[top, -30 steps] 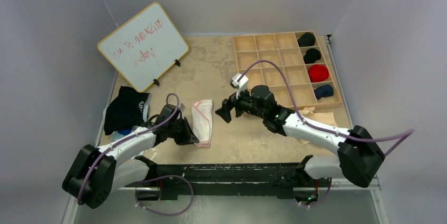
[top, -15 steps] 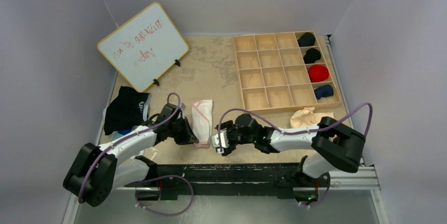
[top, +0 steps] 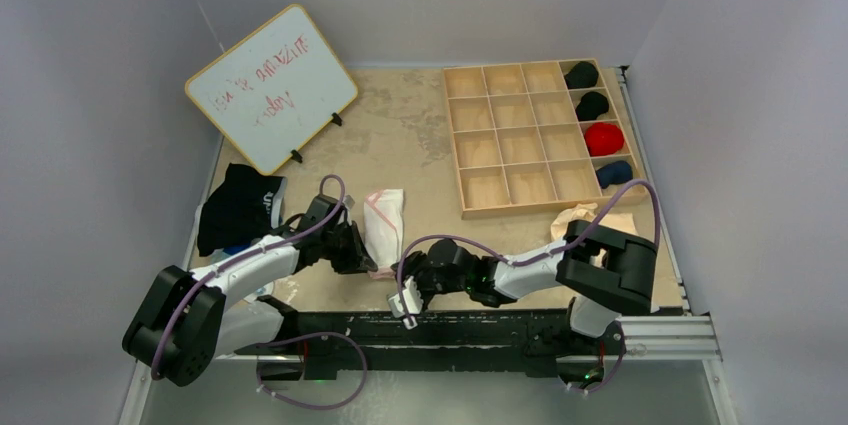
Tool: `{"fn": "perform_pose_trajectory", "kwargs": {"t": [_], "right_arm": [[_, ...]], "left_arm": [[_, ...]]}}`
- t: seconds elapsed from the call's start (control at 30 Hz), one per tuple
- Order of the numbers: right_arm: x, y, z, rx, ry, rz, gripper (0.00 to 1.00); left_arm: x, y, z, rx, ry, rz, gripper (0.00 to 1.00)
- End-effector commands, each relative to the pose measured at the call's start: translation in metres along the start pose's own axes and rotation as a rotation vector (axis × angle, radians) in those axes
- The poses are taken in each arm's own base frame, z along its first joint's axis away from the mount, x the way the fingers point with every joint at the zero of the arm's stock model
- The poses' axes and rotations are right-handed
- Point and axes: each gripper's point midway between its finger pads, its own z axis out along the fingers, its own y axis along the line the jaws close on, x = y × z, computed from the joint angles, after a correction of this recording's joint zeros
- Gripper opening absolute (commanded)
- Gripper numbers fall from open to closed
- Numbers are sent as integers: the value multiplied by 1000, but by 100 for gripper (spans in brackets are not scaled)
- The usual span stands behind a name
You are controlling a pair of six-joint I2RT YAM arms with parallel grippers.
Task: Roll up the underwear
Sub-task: Roll the underwear to the center of the board.
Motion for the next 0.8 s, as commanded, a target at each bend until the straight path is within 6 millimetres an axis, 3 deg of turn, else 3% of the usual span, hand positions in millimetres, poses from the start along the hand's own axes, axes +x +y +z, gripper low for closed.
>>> {"fn": "perform_pose_trajectory", "kwargs": {"t": [0.0, 0.2, 0.77], "right_arm": [[5, -9, 4, 35, 27, -51, 54], [7, -9, 9, 32, 24, -62, 52], [9, -9, 13, 29, 38, -14, 22]], "left_arm": [[-5, -1, -1, -10, -12, 35, 0], [-4, 2, -1, -18, -8, 37, 0], [-3, 2, -1, -19, -7, 30, 0]]}}
